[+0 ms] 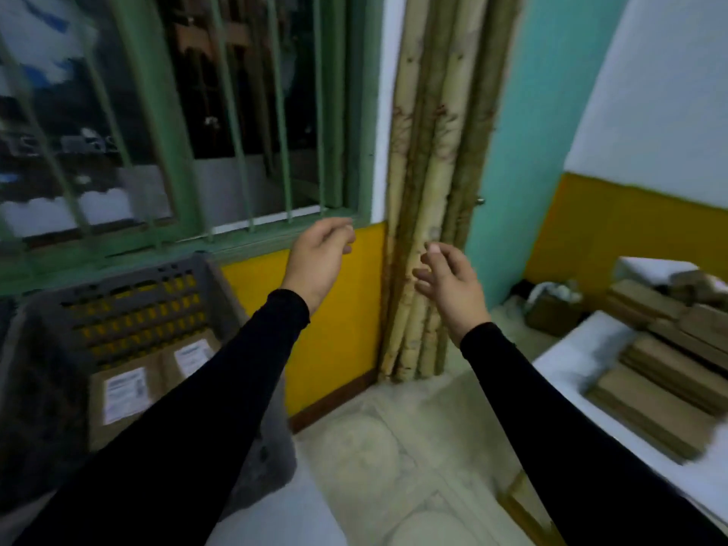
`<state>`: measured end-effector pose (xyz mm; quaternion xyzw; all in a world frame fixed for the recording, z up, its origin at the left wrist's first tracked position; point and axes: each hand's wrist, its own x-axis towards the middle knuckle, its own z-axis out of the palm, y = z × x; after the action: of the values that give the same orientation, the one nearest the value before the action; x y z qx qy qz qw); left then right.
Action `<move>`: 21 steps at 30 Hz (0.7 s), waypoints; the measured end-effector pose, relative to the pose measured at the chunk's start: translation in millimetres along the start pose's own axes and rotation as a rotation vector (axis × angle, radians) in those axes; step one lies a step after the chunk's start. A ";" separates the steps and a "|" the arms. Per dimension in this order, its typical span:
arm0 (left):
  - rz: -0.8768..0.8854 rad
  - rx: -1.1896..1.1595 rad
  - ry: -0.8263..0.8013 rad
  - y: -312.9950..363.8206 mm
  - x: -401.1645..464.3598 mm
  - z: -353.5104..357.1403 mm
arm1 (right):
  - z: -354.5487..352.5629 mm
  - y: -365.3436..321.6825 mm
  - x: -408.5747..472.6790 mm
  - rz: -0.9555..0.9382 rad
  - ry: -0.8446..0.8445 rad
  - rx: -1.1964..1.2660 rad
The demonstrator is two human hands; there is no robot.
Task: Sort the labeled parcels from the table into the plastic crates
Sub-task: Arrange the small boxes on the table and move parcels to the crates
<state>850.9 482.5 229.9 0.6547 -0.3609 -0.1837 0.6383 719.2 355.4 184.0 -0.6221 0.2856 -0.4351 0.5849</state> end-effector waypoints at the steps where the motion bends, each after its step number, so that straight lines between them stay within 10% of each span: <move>1: 0.018 -0.034 -0.006 7.6 -5.9 28.1 | -29.7 -4.4 -3.2 -0.016 0.033 0.004; 21: 0.129 -0.371 -0.611 91.8 -105.0 589.9 | -598.6 -50.9 -112.7 -0.031 0.701 -0.136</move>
<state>344.9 148.8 226.4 0.4186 -0.5361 -0.3925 0.6191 135.8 173.7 172.7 -0.4770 0.4876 -0.6109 0.4020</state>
